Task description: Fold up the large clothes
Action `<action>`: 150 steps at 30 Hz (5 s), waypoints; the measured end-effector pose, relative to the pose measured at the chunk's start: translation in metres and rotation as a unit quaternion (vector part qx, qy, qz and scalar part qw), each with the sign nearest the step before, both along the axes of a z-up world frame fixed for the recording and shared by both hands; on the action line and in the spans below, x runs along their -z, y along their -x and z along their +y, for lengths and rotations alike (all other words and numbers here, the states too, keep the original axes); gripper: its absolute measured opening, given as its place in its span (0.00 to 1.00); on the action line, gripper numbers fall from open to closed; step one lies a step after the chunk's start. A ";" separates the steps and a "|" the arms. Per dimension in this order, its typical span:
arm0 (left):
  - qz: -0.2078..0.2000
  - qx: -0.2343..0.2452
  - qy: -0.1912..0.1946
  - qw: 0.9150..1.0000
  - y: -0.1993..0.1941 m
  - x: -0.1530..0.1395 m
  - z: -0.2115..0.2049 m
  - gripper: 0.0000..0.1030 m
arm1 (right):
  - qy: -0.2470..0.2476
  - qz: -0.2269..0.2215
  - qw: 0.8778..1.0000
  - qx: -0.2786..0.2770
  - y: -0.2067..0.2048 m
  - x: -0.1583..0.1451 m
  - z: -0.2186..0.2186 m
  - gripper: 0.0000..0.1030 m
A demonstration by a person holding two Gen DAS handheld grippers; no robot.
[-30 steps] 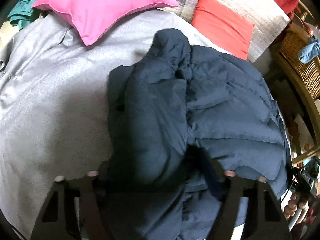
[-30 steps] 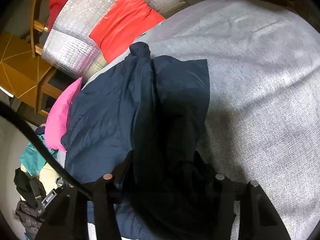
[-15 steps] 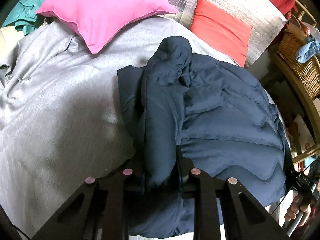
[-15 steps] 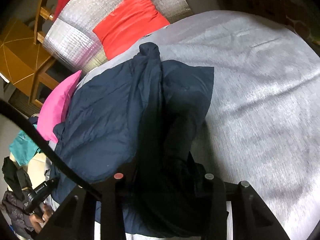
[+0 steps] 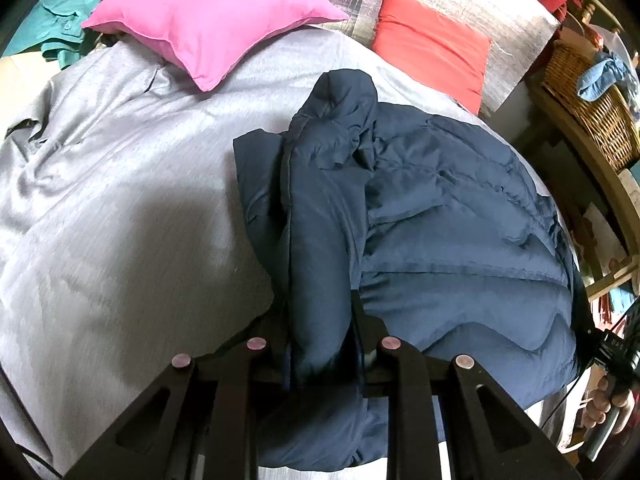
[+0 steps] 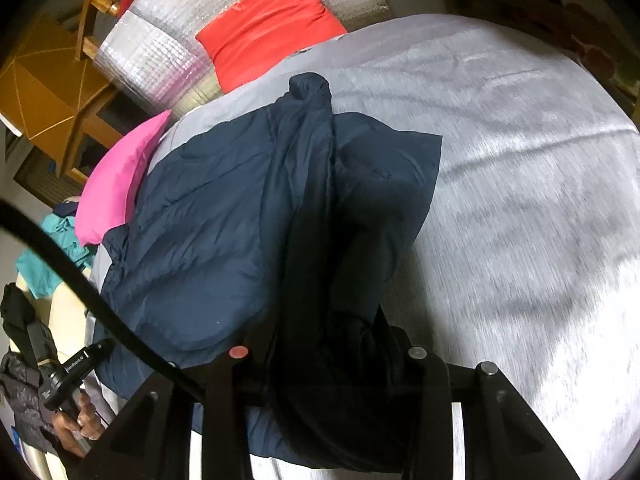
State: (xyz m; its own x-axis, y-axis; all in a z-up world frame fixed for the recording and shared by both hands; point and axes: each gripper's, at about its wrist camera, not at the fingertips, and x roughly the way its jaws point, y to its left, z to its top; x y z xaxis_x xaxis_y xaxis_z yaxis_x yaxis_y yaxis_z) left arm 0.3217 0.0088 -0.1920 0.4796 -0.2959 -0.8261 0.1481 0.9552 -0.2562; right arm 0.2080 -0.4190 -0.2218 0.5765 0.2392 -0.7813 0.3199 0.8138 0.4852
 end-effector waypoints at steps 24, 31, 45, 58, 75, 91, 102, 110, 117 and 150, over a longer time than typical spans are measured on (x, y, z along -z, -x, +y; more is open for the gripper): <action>0.031 -0.076 0.122 0.989 -0.012 0.015 0.049 0.55 | -0.005 -0.040 0.997 0.070 0.020 -0.027 -0.048 0.75; 0.018 -0.083 0.128 0.988 -0.065 0.009 0.031 0.63 | -0.036 -0.065 0.995 0.067 -0.043 -0.029 -0.070 0.77; 0.048 -0.073 0.059 0.994 -0.110 0.030 0.003 0.63 | -0.049 0.010 0.998 0.040 -0.124 0.046 -0.054 0.57; 0.022 -0.077 0.027 0.996 -0.112 0.026 -0.012 0.56 | 0.027 -0.017 0.998 0.058 -0.113 0.025 -0.035 0.30; -0.137 -0.065 -0.153 0.976 -0.069 -0.030 -0.039 0.73 | 0.087 -0.120 0.989 0.010 -0.101 -0.032 0.023 0.30; -0.193 -0.033 -0.165 0.967 -0.052 -0.040 -0.062 0.73 | 0.011 -0.019 0.998 0.059 -0.132 0.041 -0.011 0.24; -0.190 -0.037 -0.163 0.967 -0.051 -0.040 -0.060 0.73 | 0.025 -0.008 0.998 0.051 -0.131 0.025 -0.002 0.35; -0.171 -0.037 -0.174 0.969 -0.046 -0.037 -0.056 0.73 | 0.033 -0.046 0.998 0.029 -0.092 -0.008 0.006 0.39; -0.139 -0.043 -0.178 0.973 -0.028 -0.031 -0.035 0.73 | 0.018 -0.044 0.999 0.024 -0.051 -0.007 0.002 0.39; -0.099 0.015 -0.177 0.979 0.082 0.016 -0.033 0.85 | 0.010 -0.050 0.994 -0.094 0.048 0.015 0.099 0.42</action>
State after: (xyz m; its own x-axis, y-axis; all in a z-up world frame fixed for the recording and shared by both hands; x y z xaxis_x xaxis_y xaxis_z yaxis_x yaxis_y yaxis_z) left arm 0.2400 -0.0246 -0.2084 0.6367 -0.0237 -0.7707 0.1898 0.9736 0.1269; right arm 0.1601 -0.3200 -0.2366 0.5985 0.3361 -0.7272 0.1112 0.8641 0.4909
